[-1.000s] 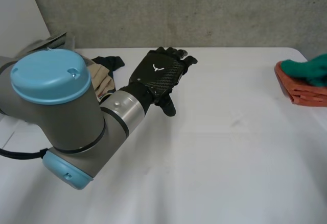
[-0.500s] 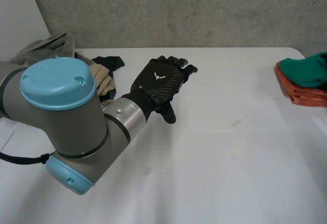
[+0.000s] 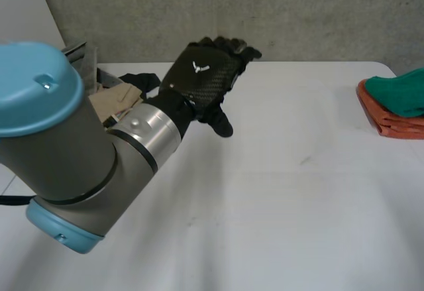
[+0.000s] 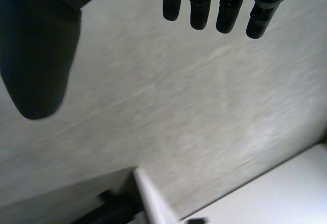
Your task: Fold the laundry.
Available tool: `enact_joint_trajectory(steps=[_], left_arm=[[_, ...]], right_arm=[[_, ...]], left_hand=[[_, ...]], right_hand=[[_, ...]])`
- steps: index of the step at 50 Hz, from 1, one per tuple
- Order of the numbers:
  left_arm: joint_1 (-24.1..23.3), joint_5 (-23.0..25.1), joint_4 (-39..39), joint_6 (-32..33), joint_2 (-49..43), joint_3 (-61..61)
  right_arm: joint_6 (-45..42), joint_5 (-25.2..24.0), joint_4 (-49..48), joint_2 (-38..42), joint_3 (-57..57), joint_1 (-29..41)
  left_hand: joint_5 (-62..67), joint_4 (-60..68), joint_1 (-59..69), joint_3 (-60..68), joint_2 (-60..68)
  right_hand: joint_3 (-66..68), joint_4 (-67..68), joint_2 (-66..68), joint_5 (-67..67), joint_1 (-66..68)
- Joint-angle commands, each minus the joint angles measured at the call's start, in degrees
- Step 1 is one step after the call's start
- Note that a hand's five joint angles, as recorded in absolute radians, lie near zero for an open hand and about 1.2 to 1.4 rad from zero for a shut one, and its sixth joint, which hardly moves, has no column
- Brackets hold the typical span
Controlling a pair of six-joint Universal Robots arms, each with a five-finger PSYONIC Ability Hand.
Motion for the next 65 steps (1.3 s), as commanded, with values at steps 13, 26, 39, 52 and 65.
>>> enact_joint_trajectory(steps=[13, 26, 39, 52, 65], left_arm=[[22.64, 1.35, 9.93, 3.17, 4.11, 4.8], [42.52, 9.8, 7.03, 29.7, -20.57, 12.7], [46.57, 9.18, 6.94, 39.12, -36.59, 23.08], [35.24, 4.35, 8.52, 22.47, -16.85, 16.95], [9.23, 7.07, 10.01, -8.51, -0.29, 1.2]], right_arm=[[30.46, -31.96, -10.17, -27.93, 31.38, 24.39], [18.01, -30.58, 13.72, -24.26, 40.89, 34.42], [5.95, -21.96, 15.49, -17.83, 43.97, 36.1], [10.5, -19.77, 12.68, -22.39, 41.33, 35.48], [16.14, -16.34, 11.1, -25.91, 40.71, 34.08]], left_hand=[[-0.92, 0.17, -0.45, -0.42, -0.04], [-0.41, 0.68, 0.05, 0.09, 0.47], [32.48, 33.56, 32.94, 32.98, 33.36], [67.52, 68.61, 67.99, 68.02, 68.4], [67.52, 68.61, 67.99, 68.02, 68.4]], right_hand=[[-2.05, -1.92, -2.25, -2.49, -3.26], [-2.05, -1.92, -2.25, -2.49, -3.26], [-2.05, -1.92, -2.25, -2.49, -3.26], [-2.05, -1.92, -2.25, -2.49, -3.26], [-2.05, -1.92, -2.25, -2.49, -3.26]])
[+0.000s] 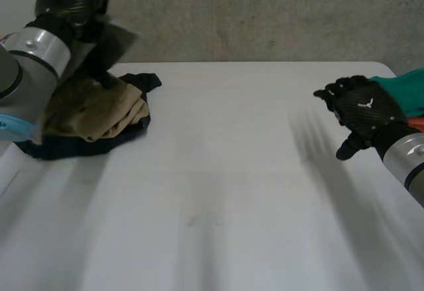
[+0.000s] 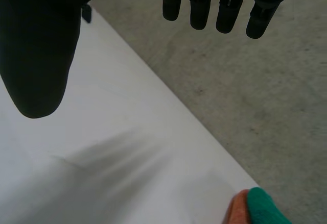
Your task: Fold the laundry.
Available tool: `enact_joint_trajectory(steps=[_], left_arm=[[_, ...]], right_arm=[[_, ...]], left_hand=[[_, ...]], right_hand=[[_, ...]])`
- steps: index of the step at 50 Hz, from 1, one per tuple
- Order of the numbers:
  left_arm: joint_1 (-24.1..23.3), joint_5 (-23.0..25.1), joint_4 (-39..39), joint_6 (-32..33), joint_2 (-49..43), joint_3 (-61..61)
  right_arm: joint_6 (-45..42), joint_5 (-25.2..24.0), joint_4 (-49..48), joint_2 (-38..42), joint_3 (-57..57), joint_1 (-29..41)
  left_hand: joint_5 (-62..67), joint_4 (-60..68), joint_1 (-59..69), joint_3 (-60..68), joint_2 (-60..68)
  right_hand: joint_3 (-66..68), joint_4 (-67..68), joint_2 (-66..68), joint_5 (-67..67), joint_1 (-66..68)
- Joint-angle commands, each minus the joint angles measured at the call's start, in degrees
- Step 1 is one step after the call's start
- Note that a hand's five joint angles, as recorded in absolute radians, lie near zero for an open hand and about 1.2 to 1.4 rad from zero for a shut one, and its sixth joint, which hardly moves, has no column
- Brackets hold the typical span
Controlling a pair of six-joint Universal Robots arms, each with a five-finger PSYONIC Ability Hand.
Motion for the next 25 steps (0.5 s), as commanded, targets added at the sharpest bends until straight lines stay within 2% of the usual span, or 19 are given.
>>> enact_joint_trajectory(steps=[1, 3, 5, 6, 7, 9, 10, 13, 17, 20, 25], left_arm=[[-17.63, 2.22, 1.96, -15.96, 3.27, -8.35], [-22.19, 2.13, 4.85, -16.94, -1.1, -8.36], [-24.67, 1.6, 6.44, -16.59, -5.15, -7.31], [-25.81, 1.51, 7.23, -16.24, -7.26, -6.52], [-27.48, 0.99, 7.85, -15.11, -11.11, -4.77], [-28.28, -0.15, 7.42, -13.52, -13.95, -3.35], [-28.37, -1.9, 6.2, -11.34, -15.7, -2.74], [-29.25, -3.67, 3.99, -7.72, -15.98, -2.64], [-30.04, -4.29, 1.88, -5.08, -13.62, -3.96], [-28.73, -4.81, 1.79, -5.25, -7.47, -5.71], [-22.76, -4.9, 1.88, -4.72, -1.05, -9.58]], right_arm=[[1.72, 0.92, -0.55, -0.73, 0.01, -1.27], [1.89, 0.92, -0.55, -0.64, 0.27, -1.45], [2.07, 0.92, -0.55, -0.64, 0.28, -1.36], [2.24, 1.01, -0.55, -0.55, 0.36, -1.45], [2.33, 1.01, -0.47, -0.55, 0.36, -1.45], [2.51, 1.01, -0.47, -0.38, 0.45, -1.36], [2.68, 1.01, -0.47, -0.2, 0.54, -1.36], [2.69, 0.92, -0.47, -0.02, 0.63, -1.36], [2.6, 1.01, -0.38, -0.02, 0.63, -1.36], [2.6, 1.1, -0.12, -0.02, 0.63, -1.27], [2.68, 1.19, 0.67, -0.02, 0.63, -1.01]], left_hand=[[15.05, 11.5, 13.76, 11.85, 11.61], [15.05, 11.5, 13.76, 11.85, 11.61], [15.05, 11.5, 13.76, 11.85, 11.61], [9.58, 6.03, 8.29, 6.38, 6.14], [-6.3, -9.85, -7.58, -9.5, -9.74], [-20.69, -24.23, -21.97, -23.88, -24.12], [-35.91, -39.46, -37.2, -39.11, -39.35], [-51.0, -54.54, -52.28, -54.19, -54.43], [-54.06, -57.61, -55.35, -57.26, -57.5], [-54.23, -57.78, -55.52, -57.43, -57.67], [-53.56, -57.11, -54.85, -56.76, -57.0]], right_hand=[[-2.05, -1.92, -2.25, -2.49, -3.26], [-2.05, -1.92, -2.25, -2.49, -3.26], [-2.05, -1.92, -2.25, -2.49, -3.26], [-2.05, -1.92, -2.25, -2.49, -3.26], [-2.05, -1.92, -2.25, -2.49, -3.26], [-2.05, -1.92, -2.25, -2.49, -3.26], [-2.05, -1.92, -2.25, -2.49, -3.26], [-2.05, -1.92, -2.25, -2.49, -3.26], [-2.05, -1.92, -2.25, -2.49, -3.26], [-2.05, -1.92, -2.25, -2.49, -3.26], [-2.05, -1.92, -2.25, -2.49, -3.26]])
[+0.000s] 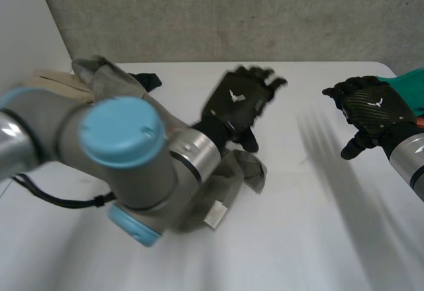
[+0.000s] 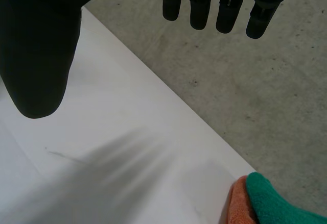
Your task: Fold the laundry.
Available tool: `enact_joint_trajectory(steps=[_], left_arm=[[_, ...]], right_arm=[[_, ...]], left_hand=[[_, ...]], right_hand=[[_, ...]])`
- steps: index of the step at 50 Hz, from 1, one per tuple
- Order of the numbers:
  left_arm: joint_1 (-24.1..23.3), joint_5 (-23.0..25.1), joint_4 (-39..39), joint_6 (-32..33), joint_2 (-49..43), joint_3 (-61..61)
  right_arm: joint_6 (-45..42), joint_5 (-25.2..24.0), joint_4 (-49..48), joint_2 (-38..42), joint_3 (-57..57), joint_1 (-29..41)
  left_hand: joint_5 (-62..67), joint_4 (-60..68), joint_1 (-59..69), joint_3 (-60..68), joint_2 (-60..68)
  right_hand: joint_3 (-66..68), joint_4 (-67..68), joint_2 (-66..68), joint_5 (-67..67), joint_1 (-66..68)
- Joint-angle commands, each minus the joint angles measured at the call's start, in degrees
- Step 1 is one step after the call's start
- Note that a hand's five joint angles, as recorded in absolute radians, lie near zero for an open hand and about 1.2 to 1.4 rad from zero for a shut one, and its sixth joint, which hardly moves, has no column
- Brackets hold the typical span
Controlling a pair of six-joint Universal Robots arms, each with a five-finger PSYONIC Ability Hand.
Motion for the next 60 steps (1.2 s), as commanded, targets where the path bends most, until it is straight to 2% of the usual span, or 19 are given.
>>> enact_joint_trajectory(steps=[1, 7, 10, 14, 18, 22, 27, 31, 33, 36, 37, 38, 39, 40, 41, 44, 48, 53, 60], left_arm=[[8.32, -0.11, -0.73, 0.7, 11.04, -5.86], [14.66, 0.59, -1.87, 1.4, 15.09, -10.35], [19.41, 0.68, -2.05, 3.16, 15.89, -11.41], [25.12, 1.12, -1.88, 6.93, 14.66, -10.44], [29.08, 4.89, -1.96, 12.29, 8.08, -6.32], [33.99, 10.86, -4.41, 19.57, -0.52, 0.17], [37.34, 11.93, -8.28, 24.87, -8.36, 6.95], [37.79, 12.46, -11.01, 27.5, -13.63, 11.44], [37.79, 12.63, -11.8, 28.47, -15.3, 12.67], [37.79, 12.63, -12.33, 30.23, -17.33, 13.9], [37.44, 12.46, -12.33, 30.84, -17.51, 13.99], [37.09, 12.46, -12.33, 31.02, -17.42, 13.91], [36.82, 12.37, -12.25, 30.94, -17.25, 13.82], [36.56, 12.28, -12.25, 30.68, -17.07, 13.64], [35.77, 12.02, -12.16, 30.32, -16.72, 13.29], [33.75, 11.84, -12.07, 29.62, -14.53, 12.24], [31.38, 11.84, -11.81, 24.1, -6.54, 7.68], [26.99, 11.75, -11.11, 12.42, 4.78, -0.13], [20.22, 8.6, -9.0, 2.91, 15.0, -10.69]], right_arm=[[0.17, 0.09, 1.3, -0.08, 0.07, 0.49], [0.26, -0.35, 6.83, -0.7, -0.19, 5.23], [-0.01, -0.7, 8.42, 0.0, -0.64, 11.11], [-0.8, -0.35, 5.7, 3.33, -1.86, 18.58], [-1.5, 0.09, 0.87, 10.27, -3.71, 23.95], [-4.56, 1.4, -4.74, 16.33, -5.73, 27.64], [-10.46, 4.48, -8.36, 22.76, -8.8, 30.11], [-14.77, 6.5, -9.07, 27.07, -12.05, 31.61], [-15.74, 7.03, -9.16, 28.21, -12.85, 31.69], [-16.44, 7.03, -9.16, 30.5, -14.34, 31.7], [-16.36, 7.03, -9.16, 30.94, -14.87, 31.7], [-16.27, 7.03, -9.16, 30.94, -15.05, 31.61], [-16.01, 7.03, -9.24, 30.94, -15.14, 31.61], [-15.92, 7.03, -9.24, 30.77, -15.14, 31.43], [-15.92, 7.38, -9.33, 30.42, -15.14, 31.34], [-15.57, 7.64, -9.42, 29.63, -14.53, 31.08], [-13.28, 9.57, -9.25, 24.8, -13.64, 29.51], [-9.68, 13.0, -8.11, 14.09, -11.45, 19.59], [-8.88, 13.09, -3.63, 9.06, -13.9, 11.66]], left_hand=[[-1.11, -0.5, -0.85, -1.25, -0.78], [-0.94, -0.33, -0.69, -1.08, -0.61], [-0.78, -0.16, -0.52, -0.91, -0.44], [-1.11, -0.5, -0.85, -1.25, -0.78], [-1.28, -0.67, -1.02, -1.42, -0.95], [-1.28, -0.67, -1.02, -1.42, -0.95], [-1.28, -0.67, -1.02, -1.42, -0.95], [-0.95, -0.33, -0.69, -1.08, -0.61], [0.06, 0.67, 0.32, -0.08, 0.39], [11.45, 12.06, 11.71, 11.32, 11.78], [23.49, 24.1, 23.75, 23.36, 23.83], [31.77, 32.38, 32.03, 31.64, 32.11], [41.02, 41.63, 41.27, 40.88, 41.35], [50.43, 51.04, 50.69, 50.3, 50.77], [67.01, 67.63, 67.27, 66.88, 67.35], [67.5, 68.11, 67.75, 67.36, 67.83], [67.5, 68.11, 67.75, 67.36, 67.83], [67.5, 68.11, 67.75, 67.36, 67.83], [67.5, 68.11, 67.75, 67.36, 67.83]], right_hand=[[-2.05, -1.92, -2.25, -2.49, -3.26], [-2.05, -1.92, -2.25, -2.49, -3.26], [-2.05, -1.92, -2.25, -2.49, -3.26], [-2.05, -1.92, -2.25, -2.49, -3.26], [-2.05, -1.92, -2.25, -2.49, -3.26], [-2.05, -1.92, -2.25, -2.49, -3.26], [-2.05, -1.92, -2.25, -2.49, -3.26], [-1.98, -1.85, -2.18, -2.42, -3.19], [3.38, 3.52, 3.19, 2.95, 2.18], [21.18, 21.31, 20.98, 20.74, 19.97], [41.06, 41.2, 40.86, 40.62, 39.86], [52.75, 52.89, 52.55, 52.31, 51.55], [63.86, 63.99, 63.66, 63.42, 62.65], [67.91, 68.04, 67.71, 67.47, 66.7], [67.95, 68.08, 67.75, 67.51, 66.74], [67.95, 68.08, 67.75, 67.51, 66.74], [67.95, 68.08, 67.75, 67.51, 66.74], [67.95, 68.08, 67.75, 67.51, 66.74], [67.95, 68.08, 67.75, 67.51, 66.74]])
